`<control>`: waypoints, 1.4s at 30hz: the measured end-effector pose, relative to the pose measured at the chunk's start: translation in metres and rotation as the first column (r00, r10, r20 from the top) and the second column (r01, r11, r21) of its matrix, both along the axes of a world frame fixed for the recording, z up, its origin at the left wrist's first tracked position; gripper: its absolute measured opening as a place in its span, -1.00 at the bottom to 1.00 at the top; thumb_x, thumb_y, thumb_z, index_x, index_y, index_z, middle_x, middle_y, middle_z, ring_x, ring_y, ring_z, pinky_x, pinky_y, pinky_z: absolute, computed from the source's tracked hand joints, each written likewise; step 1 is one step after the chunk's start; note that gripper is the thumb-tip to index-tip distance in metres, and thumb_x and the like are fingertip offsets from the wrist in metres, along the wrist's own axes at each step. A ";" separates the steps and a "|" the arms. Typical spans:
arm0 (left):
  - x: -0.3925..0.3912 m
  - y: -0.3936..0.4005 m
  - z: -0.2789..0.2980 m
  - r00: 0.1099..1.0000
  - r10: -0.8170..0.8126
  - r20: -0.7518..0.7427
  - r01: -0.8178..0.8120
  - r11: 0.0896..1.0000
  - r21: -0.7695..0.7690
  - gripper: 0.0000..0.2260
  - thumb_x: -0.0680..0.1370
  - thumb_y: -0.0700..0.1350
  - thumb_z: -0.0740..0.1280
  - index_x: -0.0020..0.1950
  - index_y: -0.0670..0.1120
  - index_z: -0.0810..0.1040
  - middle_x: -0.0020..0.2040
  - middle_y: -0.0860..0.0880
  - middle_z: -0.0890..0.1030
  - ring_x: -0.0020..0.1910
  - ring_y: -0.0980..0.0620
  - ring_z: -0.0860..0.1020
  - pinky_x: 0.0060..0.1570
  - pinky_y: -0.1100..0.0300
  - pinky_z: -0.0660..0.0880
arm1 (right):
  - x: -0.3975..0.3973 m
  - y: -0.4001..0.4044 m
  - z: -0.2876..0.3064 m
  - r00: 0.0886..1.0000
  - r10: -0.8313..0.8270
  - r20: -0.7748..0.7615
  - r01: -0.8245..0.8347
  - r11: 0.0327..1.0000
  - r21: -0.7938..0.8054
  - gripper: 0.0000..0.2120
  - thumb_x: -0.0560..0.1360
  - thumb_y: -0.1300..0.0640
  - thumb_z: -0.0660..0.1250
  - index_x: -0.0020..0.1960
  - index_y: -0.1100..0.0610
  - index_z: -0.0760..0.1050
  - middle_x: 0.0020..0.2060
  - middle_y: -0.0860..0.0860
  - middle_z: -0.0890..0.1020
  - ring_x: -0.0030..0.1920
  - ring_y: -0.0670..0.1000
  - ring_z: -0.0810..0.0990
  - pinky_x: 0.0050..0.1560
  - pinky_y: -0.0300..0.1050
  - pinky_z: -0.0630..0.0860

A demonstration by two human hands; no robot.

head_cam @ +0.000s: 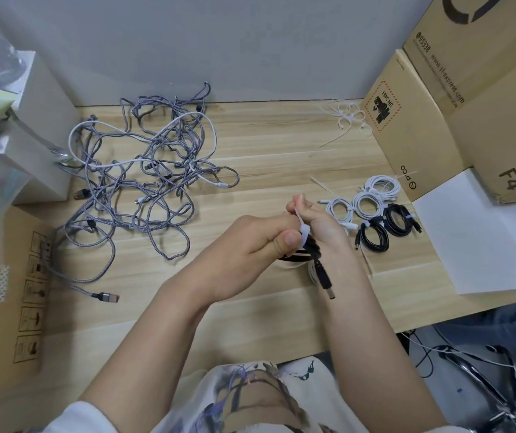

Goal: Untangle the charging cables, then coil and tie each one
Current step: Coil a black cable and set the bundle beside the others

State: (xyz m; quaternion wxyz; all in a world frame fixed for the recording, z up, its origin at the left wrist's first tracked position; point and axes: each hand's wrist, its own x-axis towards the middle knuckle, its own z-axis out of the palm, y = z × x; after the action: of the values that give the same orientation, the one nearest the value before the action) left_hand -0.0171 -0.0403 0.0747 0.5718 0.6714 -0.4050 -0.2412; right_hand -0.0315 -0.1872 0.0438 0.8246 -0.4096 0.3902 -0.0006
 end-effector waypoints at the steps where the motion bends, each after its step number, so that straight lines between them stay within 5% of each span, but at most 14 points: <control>1: -0.001 0.000 -0.001 1.000 -0.002 -0.011 0.002 1.000 0.003 -0.63 0.55 0.26 0.03 -0.26 0.05 0.38 -0.32 0.14 0.41 -0.31 0.16 0.35 -0.28 0.33 0.32 | 0.001 0.000 -0.003 1.000 -0.027 0.002 0.027 1.000 -0.013 -0.83 0.58 0.19 0.21 -0.19 0.19 0.41 -0.36 0.00 0.50 -0.55 -0.15 0.51 -0.52 -0.35 0.39; 4: -0.003 -0.001 -0.005 0.999 -0.001 -0.048 0.003 0.999 0.035 -0.66 0.55 0.28 0.07 -0.26 0.09 0.37 -0.33 0.12 0.40 -0.31 0.07 0.36 -0.26 0.21 0.34 | 0.009 0.003 -0.006 0.997 -0.082 0.007 0.082 0.995 -0.061 -0.83 0.58 0.19 0.23 -0.18 0.19 0.43 -0.35 0.01 0.51 -0.55 -0.17 0.52 -0.51 -0.35 0.43; 8: -0.002 -0.003 -0.003 0.998 0.062 -0.030 -0.059 0.995 0.083 -0.75 0.58 0.06 0.17 -0.28 0.27 0.45 -0.37 0.23 0.48 -0.33 0.24 0.41 -0.27 0.45 0.31 | 0.015 0.000 -0.006 0.979 -0.196 0.053 0.187 0.971 0.148 -0.80 0.60 0.10 0.19 -0.16 0.16 0.41 -0.44 0.00 0.53 -0.54 -0.12 0.54 -0.52 -0.33 0.44; 11: 0.002 0.000 -0.006 0.990 0.135 -0.043 -0.129 0.984 0.125 -0.75 0.59 -0.08 0.21 -0.27 0.16 0.42 -0.40 0.25 0.48 -0.35 0.27 0.41 -0.28 0.47 0.32 | 0.009 0.001 0.006 0.989 -0.060 0.132 0.026 0.970 0.244 -0.69 0.61 -0.07 0.09 -0.04 0.15 0.43 -0.46 -0.04 0.58 -0.50 -0.11 0.54 -0.47 -0.30 0.48; 16: 0.006 0.005 -0.022 0.985 0.174 -0.021 -0.157 0.929 0.335 -0.82 0.58 -0.05 0.27 -0.21 -0.07 0.42 -0.34 0.08 0.46 -0.33 0.12 0.32 -0.30 0.22 0.27 | -0.006 0.008 0.033 0.923 0.253 0.290 -0.229 0.967 -0.114 -0.77 0.42 0.07 0.25 0.01 0.17 0.51 -0.42 -0.06 0.60 -0.42 -0.11 0.53 -0.35 -0.27 0.50; 20: 0.008 0.002 -0.035 0.948 0.316 -0.025 -0.285 0.883 0.372 -0.87 0.58 -0.04 0.28 -0.10 -0.08 0.48 -0.23 -0.03 0.54 -0.18 -0.05 0.48 -0.09 0.09 0.43 | -0.011 0.016 0.040 0.886 0.344 0.311 -0.231 0.909 -0.348 -0.81 0.40 0.04 0.24 -0.15 0.15 0.53 -0.50 -0.05 0.53 -0.37 -0.05 0.54 -0.24 -0.25 0.51; 25: 0.005 -0.005 -0.027 0.923 0.384 -0.004 -0.369 0.889 0.270 -0.82 0.60 -0.07 0.22 0.10 -0.14 0.50 -0.08 0.10 0.58 0.03 0.04 0.54 0.06 0.18 0.46 | -0.010 0.035 0.041 0.890 0.229 0.395 -0.108 0.946 -0.307 -0.79 0.43 -0.02 0.19 -0.17 0.12 0.46 -0.54 -0.08 0.36 -0.34 -0.05 0.52 -0.25 -0.26 0.41; 28: 0.003 -0.005 -0.025 0.919 0.395 -0.001 -0.384 0.893 0.234 -0.85 0.61 -0.05 0.18 -0.04 -0.11 0.44 -0.19 0.14 0.55 -0.14 0.14 0.51 0.02 0.07 0.43 | -0.011 0.039 0.040 0.880 0.220 0.420 -0.081 0.943 -0.324 -0.79 0.51 0.00 0.23 -0.23 0.09 0.48 -0.53 -0.08 0.32 -0.34 -0.04 0.39 -0.14 -0.24 0.38; 31: 0.007 -0.003 -0.026 0.906 0.422 0.020 -0.412 0.875 0.255 -0.80 0.62 -0.08 0.20 -0.06 -0.21 0.45 -0.17 -0.04 0.59 -0.08 -0.07 0.53 0.00 -0.01 0.46 | -0.015 0.041 0.040 0.853 0.228 0.469 -0.089 0.950 -0.300 -0.74 0.50 0.08 0.19 -0.33 0.02 0.53 -0.49 -0.05 0.32 -0.40 -0.05 0.31 -0.11 -0.22 0.35; 34: 0.007 -0.003 -0.024 0.900 0.436 0.004 -0.420 0.863 0.281 -0.82 0.61 -0.11 0.22 -0.21 -0.01 0.38 -0.24 0.08 0.55 -0.20 0.02 0.49 -0.15 0.21 0.41 | -0.017 0.040 0.043 0.846 0.212 0.490 -0.088 0.960 -0.264 -0.72 0.49 0.11 0.19 -0.36 0.03 0.52 -0.48 -0.02 0.28 -0.51 -0.11 0.34 -0.12 -0.25 0.40; 36: 0.006 -0.005 -0.024 0.896 0.442 0.052 -0.433 0.841 0.324 -0.75 0.60 -0.11 0.21 -0.26 0.05 0.28 -0.28 0.06 0.49 -0.27 0.01 0.40 -0.26 0.17 0.33 | -0.019 0.039 0.043 0.858 0.196 0.475 -0.079 0.964 -0.255 -0.76 0.48 0.12 0.19 -0.33 0.08 0.48 -0.52 -0.04 0.26 -0.54 -0.09 0.35 -0.16 -0.26 0.42; 42: 0.006 -0.008 -0.023 0.891 0.428 0.153 -0.454 0.819 0.352 -0.93 0.60 -0.17 0.12 -0.06 -0.11 0.34 -0.34 0.15 0.36 -0.29 0.00 0.31 -0.31 0.12 0.23 | -0.024 0.044 0.044 0.861 0.207 0.464 -0.077 0.956 -0.284 -0.75 0.46 0.13 0.20 -0.37 0.05 0.50 -0.57 -0.08 0.30 -0.54 -0.09 0.36 -0.21 -0.26 0.41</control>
State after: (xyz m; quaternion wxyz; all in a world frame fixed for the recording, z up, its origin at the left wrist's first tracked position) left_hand -0.0107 -0.0481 0.0521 0.4577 0.8519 -0.2033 -0.1532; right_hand -0.0553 -0.1434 0.0882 0.8342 -0.5268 0.1340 -0.0932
